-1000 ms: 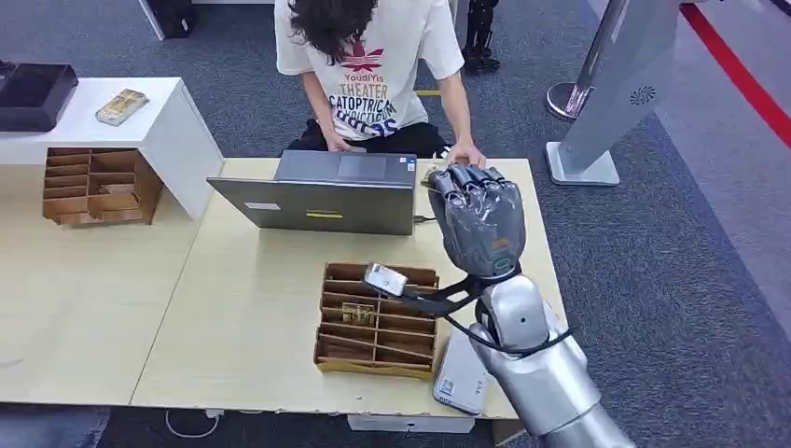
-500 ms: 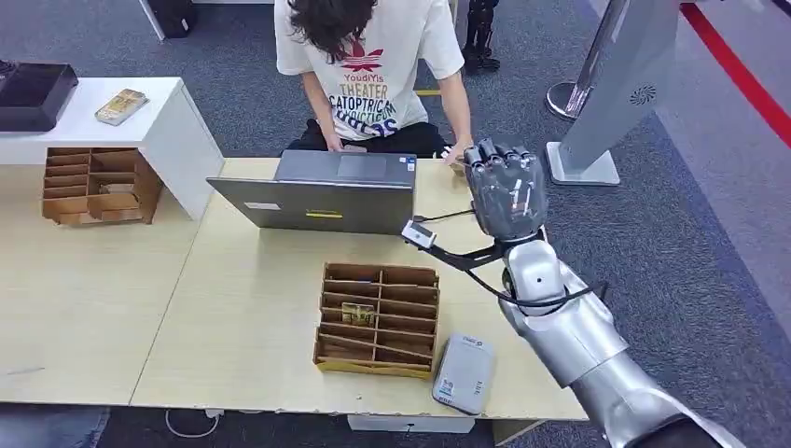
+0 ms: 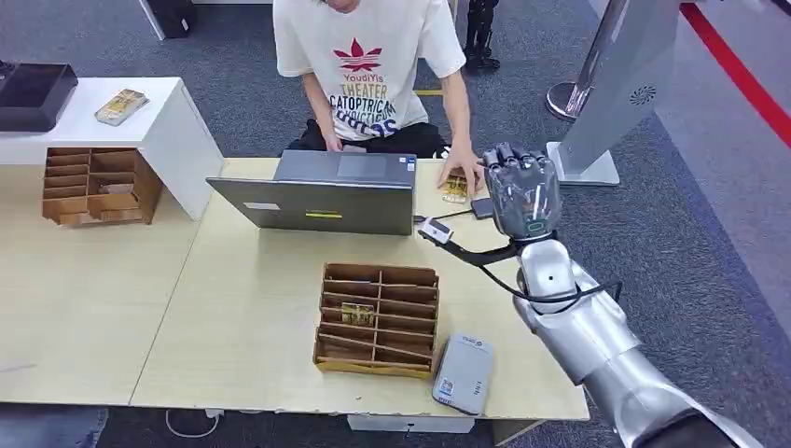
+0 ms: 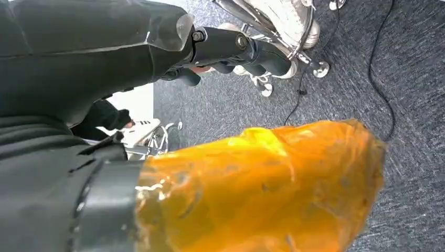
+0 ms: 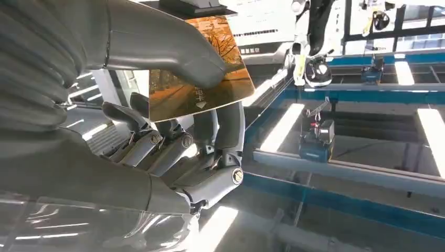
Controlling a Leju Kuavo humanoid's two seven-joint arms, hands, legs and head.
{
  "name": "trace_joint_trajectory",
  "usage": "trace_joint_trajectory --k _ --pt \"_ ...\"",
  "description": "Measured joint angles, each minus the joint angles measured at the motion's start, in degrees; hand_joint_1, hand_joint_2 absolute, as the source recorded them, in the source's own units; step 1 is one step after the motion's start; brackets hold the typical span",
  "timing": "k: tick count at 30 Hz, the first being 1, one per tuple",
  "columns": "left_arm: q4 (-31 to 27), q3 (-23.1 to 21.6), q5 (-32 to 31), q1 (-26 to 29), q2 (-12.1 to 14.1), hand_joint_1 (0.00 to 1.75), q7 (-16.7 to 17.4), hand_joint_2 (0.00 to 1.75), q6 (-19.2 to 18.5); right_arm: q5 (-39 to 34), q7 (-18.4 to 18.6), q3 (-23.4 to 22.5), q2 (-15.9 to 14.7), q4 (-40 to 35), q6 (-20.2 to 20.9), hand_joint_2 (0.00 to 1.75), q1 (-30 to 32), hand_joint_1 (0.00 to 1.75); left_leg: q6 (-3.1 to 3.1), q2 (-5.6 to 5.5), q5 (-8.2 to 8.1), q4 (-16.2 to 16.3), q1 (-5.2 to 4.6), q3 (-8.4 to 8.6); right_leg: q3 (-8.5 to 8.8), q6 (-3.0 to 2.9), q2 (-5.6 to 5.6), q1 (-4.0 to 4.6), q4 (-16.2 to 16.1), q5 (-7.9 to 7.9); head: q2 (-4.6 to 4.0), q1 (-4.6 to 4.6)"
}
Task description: Pass the card to the sensor for recognition and then transmit it.
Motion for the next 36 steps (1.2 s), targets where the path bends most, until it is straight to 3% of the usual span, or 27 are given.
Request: trace_joint_trajectory --k 20,29,30,31,32,36 --pt "0.0 0.0 -2.2 -0.2 -0.3 0.0 0.2 0.0 0.0 0.0 0.2 1.2 -0.1 0.0 0.0 1.75 0.0 1.75 0.0 0.0 0.0 0.0 0.0 -0.01 0.0 0.0 0.0 0.0 0.0 0.0 0.0 0.0" --pt "0.0 -0.2 -3.3 -0.4 -0.7 0.0 2.4 0.0 0.0 0.0 0.4 4.0 0.2 0.7 0.0 1.75 -0.2 1.75 0.0 -0.01 0.0 0.0 0.0 -0.03 0.0 0.0 -0.01 0.0 0.0 0.0 0.0 0.0" --pt "0.0 -0.4 -3.3 -0.5 -0.8 0.0 2.7 0.0 0.0 0.0 0.2 4.0 0.4 0.8 0.0 1.75 -0.3 0.52 0.0 -0.02 0.0 0.0 0.0 -0.04 0.0 0.0 -0.01 0.0 0.0 0.0 0.02 0.02" --pt "0.0 -0.4 -3.3 -0.6 -0.9 0.0 3.1 0.0 0.0 0.0 0.0 4.1 0.6 1.0 0.0 1.75 -0.4 0.0 0.0 -0.03 0.0 0.0 0.0 -0.04 0.0 0.0 -0.02 0.0 0.0 0.0 0.0 0.02" --pt "0.0 -0.5 -3.3 -0.6 -1.0 0.0 3.1 0.0 0.0 0.0 -0.3 4.2 0.7 1.2 0.0 0.0 -0.4 0.0 0.0 -0.03 0.0 0.0 0.0 -0.04 0.0 0.01 -0.02 0.0 0.0 -0.01 0.0 0.02" --pt "0.0 -0.9 -2.9 -0.9 -1.4 0.0 3.2 0.0 0.0 -0.5 -2.0 4.3 1.7 2.3 0.0 0.0 -0.4 0.0 0.0 -0.01 -0.01 0.0 0.0 -0.03 -0.01 0.01 -0.01 0.0 0.0 -0.01 0.0 0.02"
